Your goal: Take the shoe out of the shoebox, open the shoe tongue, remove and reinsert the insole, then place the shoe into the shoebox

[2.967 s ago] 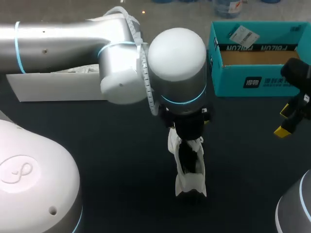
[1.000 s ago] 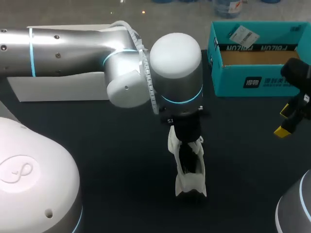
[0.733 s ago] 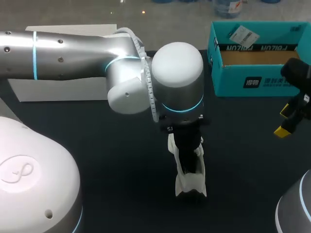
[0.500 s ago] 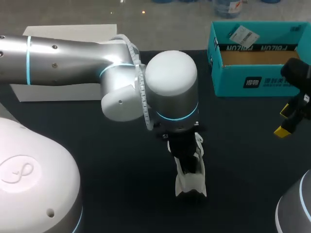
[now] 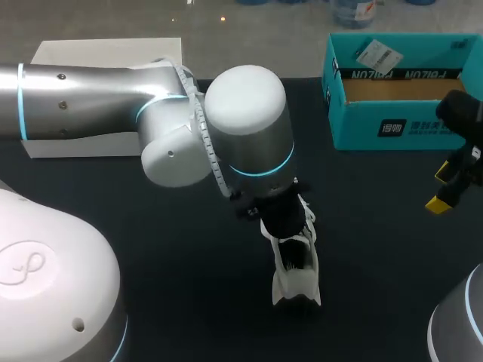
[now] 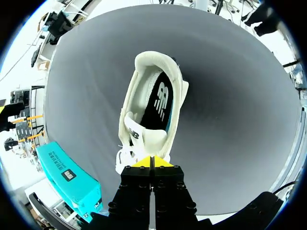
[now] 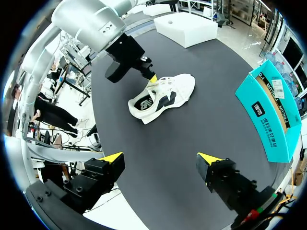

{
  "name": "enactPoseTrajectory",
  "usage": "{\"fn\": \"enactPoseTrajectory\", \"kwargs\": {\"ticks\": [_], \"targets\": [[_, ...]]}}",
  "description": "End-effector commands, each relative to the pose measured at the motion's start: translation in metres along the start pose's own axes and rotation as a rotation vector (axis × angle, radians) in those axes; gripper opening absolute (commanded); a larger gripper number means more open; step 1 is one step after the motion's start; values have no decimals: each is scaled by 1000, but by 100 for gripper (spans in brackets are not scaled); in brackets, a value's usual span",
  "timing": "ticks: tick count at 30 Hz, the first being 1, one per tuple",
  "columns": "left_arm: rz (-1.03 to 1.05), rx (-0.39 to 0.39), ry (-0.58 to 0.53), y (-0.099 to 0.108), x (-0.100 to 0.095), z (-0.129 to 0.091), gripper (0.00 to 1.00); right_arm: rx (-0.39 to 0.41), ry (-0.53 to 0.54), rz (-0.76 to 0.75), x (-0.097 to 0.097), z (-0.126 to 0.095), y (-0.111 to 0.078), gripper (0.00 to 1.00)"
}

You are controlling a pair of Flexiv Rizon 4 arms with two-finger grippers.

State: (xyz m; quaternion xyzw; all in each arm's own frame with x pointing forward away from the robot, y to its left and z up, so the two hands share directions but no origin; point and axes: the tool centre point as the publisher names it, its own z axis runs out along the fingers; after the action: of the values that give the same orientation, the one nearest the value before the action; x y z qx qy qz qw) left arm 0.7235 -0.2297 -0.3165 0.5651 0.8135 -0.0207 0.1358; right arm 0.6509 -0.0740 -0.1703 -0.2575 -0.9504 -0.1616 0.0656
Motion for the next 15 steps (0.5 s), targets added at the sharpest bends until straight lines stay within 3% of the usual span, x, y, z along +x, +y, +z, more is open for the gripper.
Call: {"fn": "enactPoseTrajectory", "kwargs": {"ticks": [1, 8, 11, 12, 13, 14, 15], "targets": [[-109, 34, 1, 1, 11, -20, 0, 4, 2, 1, -1, 1, 1, 100], [-278, 117, 35, -7, 40, -25, 0, 4, 2, 1, -1, 1, 1, 100], [-332, 110, 45, -14, 55, -25, 0, 4, 2, 1, -1, 1, 1, 100], [-348, 116, 44, -17, 59, -27, 4, 4, 2, 1, -1, 1, 1, 100], [-348, 116, 44, -17, 59, -27, 59, 4, 2, 1, -1, 1, 1, 100], [-348, 116, 44, -17, 59, -27, 100, 4, 2, 1, -1, 1, 1, 100], [-348, 116, 44, -17, 59, -27, 100, 4, 2, 1, -1, 1, 1, 100]]}}
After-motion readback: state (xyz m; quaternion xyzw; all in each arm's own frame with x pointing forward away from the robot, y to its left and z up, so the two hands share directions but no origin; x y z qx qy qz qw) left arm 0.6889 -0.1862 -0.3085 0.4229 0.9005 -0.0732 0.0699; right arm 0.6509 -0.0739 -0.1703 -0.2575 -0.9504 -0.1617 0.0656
